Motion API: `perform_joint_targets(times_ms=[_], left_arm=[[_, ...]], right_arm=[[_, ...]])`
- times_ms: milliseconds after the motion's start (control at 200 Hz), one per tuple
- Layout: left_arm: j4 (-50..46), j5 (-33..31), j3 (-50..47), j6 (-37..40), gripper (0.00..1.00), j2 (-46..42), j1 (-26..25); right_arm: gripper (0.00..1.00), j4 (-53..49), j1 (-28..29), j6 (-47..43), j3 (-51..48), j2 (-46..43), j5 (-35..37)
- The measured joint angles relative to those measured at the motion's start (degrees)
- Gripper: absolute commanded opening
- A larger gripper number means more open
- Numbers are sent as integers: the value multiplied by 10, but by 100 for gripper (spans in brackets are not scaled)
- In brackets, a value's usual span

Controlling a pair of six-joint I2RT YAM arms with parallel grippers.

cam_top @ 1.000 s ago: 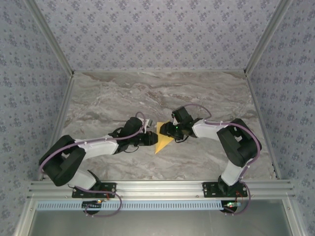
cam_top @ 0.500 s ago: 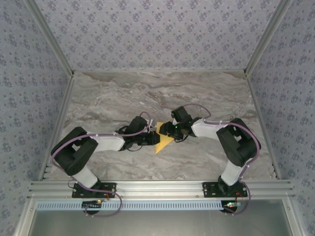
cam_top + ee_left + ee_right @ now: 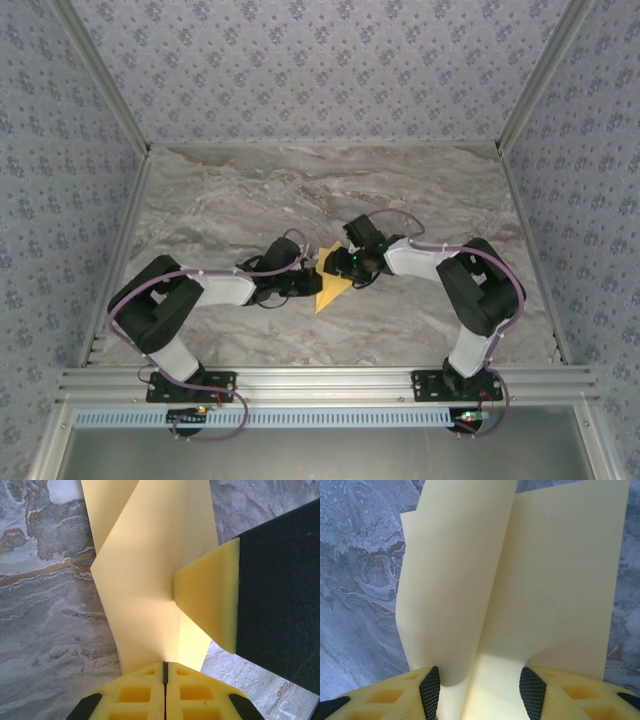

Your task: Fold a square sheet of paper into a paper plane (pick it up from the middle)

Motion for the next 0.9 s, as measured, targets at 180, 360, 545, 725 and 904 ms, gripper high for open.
perform_joint_targets(times_ms=[180,360,545,725,904], left_arm=[[-1,0,0,2,8,0,0],[-3,0,2,3,9,0,0],[-3,-12,2,3,10,-5,0],[-2,-24,2,3,11,-20,0],[-1,-23,2,3,11,-19,0]], right_arm=[[51,-14,3,0,9,4,12],[50,-26,5,0,17,9,18],[48,-33,6,0,19,12,24],[47,-34,7,2,20,15,28],[46,-36,7,4,21,17,30]])
